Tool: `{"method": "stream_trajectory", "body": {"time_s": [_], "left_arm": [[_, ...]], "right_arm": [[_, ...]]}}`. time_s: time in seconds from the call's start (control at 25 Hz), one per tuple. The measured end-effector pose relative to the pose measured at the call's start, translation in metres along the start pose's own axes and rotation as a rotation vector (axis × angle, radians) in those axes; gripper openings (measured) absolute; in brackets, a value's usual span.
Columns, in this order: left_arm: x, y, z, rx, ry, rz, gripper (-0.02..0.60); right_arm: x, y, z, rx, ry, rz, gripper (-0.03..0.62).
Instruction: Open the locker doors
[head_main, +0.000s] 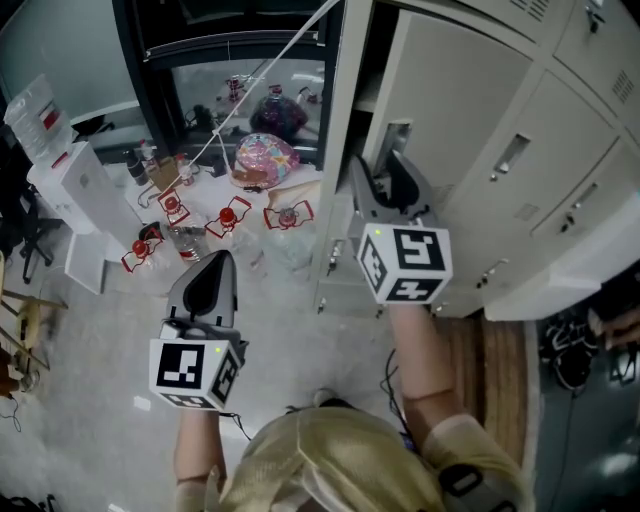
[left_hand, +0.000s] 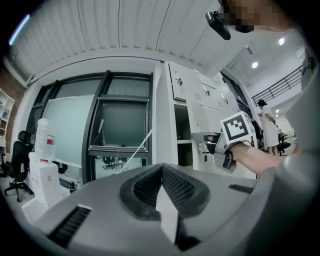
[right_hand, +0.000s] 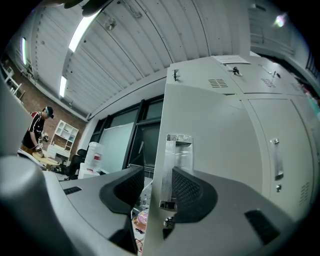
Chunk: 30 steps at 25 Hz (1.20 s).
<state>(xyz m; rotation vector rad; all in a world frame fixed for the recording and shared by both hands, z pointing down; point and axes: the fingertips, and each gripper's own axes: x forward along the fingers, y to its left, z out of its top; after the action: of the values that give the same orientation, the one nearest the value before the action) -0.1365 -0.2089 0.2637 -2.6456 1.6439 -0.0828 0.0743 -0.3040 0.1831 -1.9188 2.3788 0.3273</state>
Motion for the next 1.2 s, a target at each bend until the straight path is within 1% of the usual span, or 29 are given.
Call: {"method": "stream_trajectory", "body": {"time_s": [0.36, 0.52, 0.84, 1.2], "left_arm": [[0.001, -0.030, 0.004, -0.012, -0.021, -0.104, 0.005], [0.004, -0.039, 0.002, -0.027, -0.018, -0.148, 0.003], [0.012, -0.072, 0.003, -0.014, -0.035, -0.256, 0.003], [0.017, -0.099, 0.003, -0.013, -0.035, -0.332, 0.003]], "right_arm": [[-0.047, -0.012, 0.007, -0.023, 0.008, -0.046, 0.156], [-0.068, -0.021, 0.011, -0.018, 0.006, -0.064, 0.137], [-0.111, -0.044, 0.015, 0.014, 0.018, -0.104, 0.138], [-0.150, -0.069, 0.020, 0.022, 0.023, -0.144, 0.138]]}}
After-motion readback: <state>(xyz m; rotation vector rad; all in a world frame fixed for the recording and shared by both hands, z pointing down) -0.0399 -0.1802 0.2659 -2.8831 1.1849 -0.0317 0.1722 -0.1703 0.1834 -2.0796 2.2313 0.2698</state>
